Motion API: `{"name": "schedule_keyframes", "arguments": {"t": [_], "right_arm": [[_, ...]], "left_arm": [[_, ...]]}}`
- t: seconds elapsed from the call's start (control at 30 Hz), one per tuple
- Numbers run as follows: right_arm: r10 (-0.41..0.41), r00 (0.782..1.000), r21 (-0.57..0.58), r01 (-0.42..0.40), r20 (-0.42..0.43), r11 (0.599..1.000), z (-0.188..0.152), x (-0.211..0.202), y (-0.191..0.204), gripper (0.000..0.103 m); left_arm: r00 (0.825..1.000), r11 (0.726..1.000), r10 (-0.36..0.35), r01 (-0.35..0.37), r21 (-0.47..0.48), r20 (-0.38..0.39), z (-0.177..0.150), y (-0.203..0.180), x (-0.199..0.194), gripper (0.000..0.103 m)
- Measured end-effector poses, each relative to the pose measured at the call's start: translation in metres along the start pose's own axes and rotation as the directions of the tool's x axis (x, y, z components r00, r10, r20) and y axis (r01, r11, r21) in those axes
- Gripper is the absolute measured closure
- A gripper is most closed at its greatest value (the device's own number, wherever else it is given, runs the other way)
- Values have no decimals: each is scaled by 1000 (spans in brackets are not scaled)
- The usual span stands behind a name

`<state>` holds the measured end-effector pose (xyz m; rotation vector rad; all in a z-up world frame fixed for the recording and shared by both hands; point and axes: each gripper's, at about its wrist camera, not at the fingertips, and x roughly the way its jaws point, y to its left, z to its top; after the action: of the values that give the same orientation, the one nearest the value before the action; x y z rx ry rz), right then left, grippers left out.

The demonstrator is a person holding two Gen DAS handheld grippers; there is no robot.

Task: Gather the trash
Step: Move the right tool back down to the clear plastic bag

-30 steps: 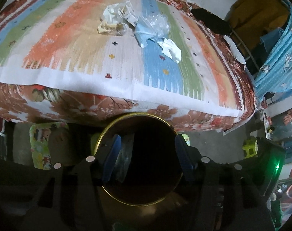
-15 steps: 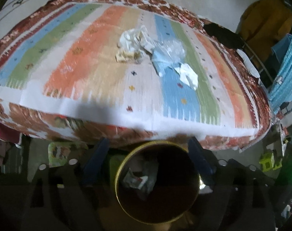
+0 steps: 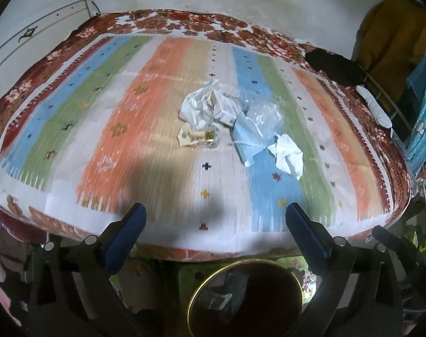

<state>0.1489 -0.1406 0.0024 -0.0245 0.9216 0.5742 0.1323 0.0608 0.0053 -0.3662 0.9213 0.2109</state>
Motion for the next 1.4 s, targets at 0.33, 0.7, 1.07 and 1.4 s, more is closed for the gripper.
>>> {"name": "schedule_keyframes", "arguments": {"t": [0.33, 0.7, 1.07, 1.4], "right_arm": [[21, 999, 11, -22, 44, 1000, 39, 15, -7, 9], [19, 998, -3, -19, 61, 1000, 73, 43, -8, 9], [-14, 999, 19, 13, 35, 1000, 112, 90, -19, 12], [-5, 1000, 17, 5, 9, 1000, 136, 131, -21, 12]], "left_arm": [[998, 998, -62, 61, -33, -16, 41, 5, 13, 6], [995, 990, -89, 84, -116, -40, 71, 12, 42, 6], [993, 981, -113, 105, -164, -36, 93, 17, 66, 6], [997, 977, -76, 73, -200, -8, 108, 19, 83, 6]]}}
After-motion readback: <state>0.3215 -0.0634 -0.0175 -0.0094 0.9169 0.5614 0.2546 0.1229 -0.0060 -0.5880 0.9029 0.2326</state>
